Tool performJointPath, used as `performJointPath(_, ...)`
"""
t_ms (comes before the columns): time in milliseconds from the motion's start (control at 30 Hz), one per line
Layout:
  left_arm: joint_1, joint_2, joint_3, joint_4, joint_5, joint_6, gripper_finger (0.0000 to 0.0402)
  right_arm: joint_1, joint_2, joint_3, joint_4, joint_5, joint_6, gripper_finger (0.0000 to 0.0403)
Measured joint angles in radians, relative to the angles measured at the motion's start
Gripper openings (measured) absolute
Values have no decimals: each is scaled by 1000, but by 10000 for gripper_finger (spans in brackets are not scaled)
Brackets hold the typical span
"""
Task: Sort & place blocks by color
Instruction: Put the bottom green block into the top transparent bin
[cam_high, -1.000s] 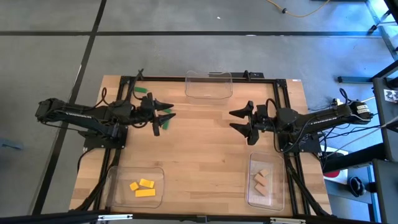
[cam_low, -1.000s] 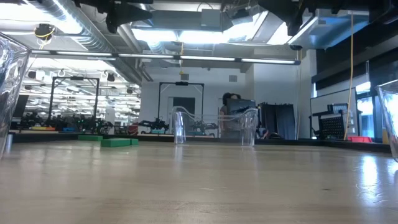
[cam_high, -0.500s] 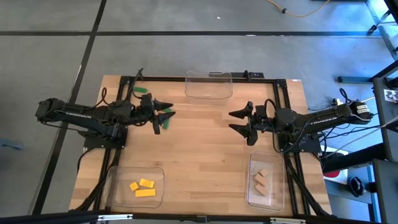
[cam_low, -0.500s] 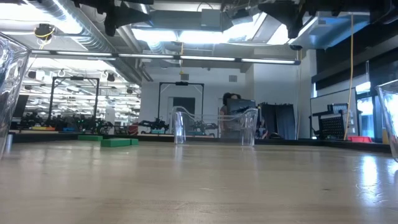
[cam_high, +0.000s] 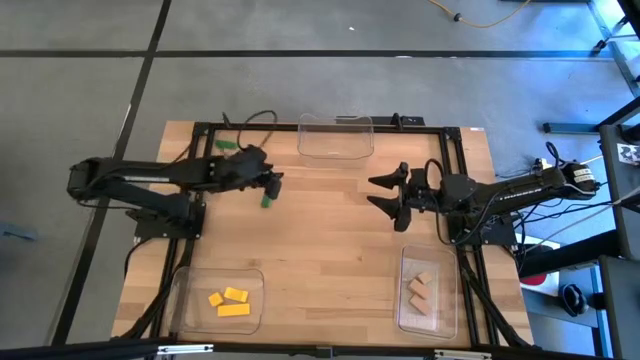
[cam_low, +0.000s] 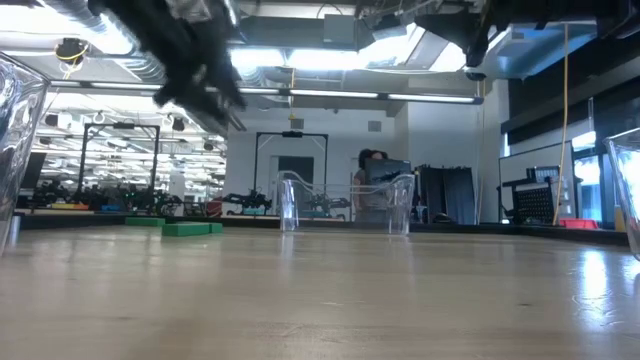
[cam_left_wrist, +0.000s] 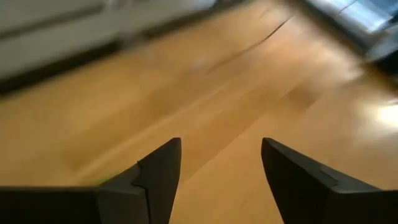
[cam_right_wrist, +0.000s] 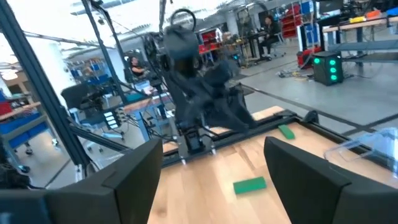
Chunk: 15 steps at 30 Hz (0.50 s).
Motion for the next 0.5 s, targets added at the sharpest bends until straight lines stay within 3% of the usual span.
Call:
performJointPath(233,90,183,-24,-191,91,-223,251,0,0,0,-42,38,-1,283)
performJointPath(500,69,378,-32,-143,96,-388,261,0,0,0,-43,40,-1,283)
